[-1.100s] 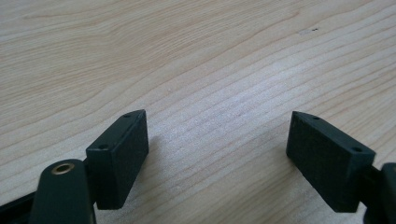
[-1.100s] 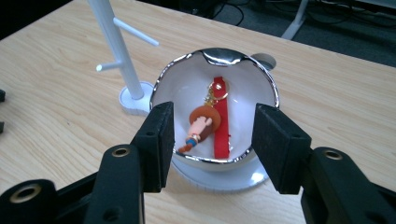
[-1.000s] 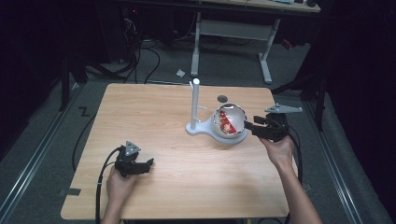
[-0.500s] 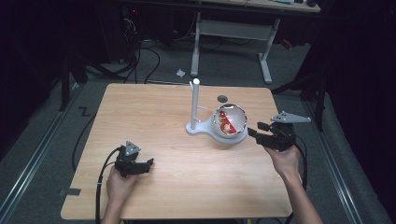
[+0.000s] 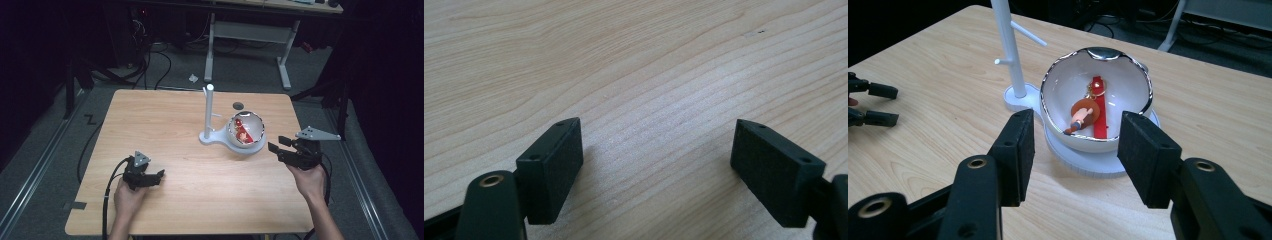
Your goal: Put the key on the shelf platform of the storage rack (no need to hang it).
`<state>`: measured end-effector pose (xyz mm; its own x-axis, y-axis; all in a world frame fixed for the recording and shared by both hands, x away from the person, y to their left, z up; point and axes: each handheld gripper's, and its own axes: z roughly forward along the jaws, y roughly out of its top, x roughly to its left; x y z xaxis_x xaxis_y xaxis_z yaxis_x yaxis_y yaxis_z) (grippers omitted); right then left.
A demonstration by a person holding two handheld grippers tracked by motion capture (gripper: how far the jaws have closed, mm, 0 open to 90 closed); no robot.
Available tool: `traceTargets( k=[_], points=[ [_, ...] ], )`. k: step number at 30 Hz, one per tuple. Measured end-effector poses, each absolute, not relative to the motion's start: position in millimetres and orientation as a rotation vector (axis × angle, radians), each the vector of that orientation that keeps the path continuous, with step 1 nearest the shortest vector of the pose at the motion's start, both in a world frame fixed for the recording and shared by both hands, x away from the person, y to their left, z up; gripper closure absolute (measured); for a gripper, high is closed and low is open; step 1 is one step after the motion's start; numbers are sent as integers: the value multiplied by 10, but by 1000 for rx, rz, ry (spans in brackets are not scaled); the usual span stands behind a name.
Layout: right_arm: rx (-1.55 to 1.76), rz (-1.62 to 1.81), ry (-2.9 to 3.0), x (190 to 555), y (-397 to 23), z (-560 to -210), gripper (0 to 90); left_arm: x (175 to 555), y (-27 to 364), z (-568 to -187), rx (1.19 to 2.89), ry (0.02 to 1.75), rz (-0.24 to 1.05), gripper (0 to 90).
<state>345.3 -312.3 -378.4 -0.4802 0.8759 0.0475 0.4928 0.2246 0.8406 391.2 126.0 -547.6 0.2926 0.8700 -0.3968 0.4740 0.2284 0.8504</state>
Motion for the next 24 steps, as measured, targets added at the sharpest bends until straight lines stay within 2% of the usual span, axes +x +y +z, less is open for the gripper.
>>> traceTargets(
  k=[12, 24],
  points=[
    [1285, 1218, 2029, 3296, -3206, -3852, 492, 3912, 1259, -5476, 1410, 1344, 434, 213],
    [1261, 1212, 2041, 3225, -3084, -3995, 491, 3912, 1260, -5476, 1411, 1344, 435, 213]
  ],
)
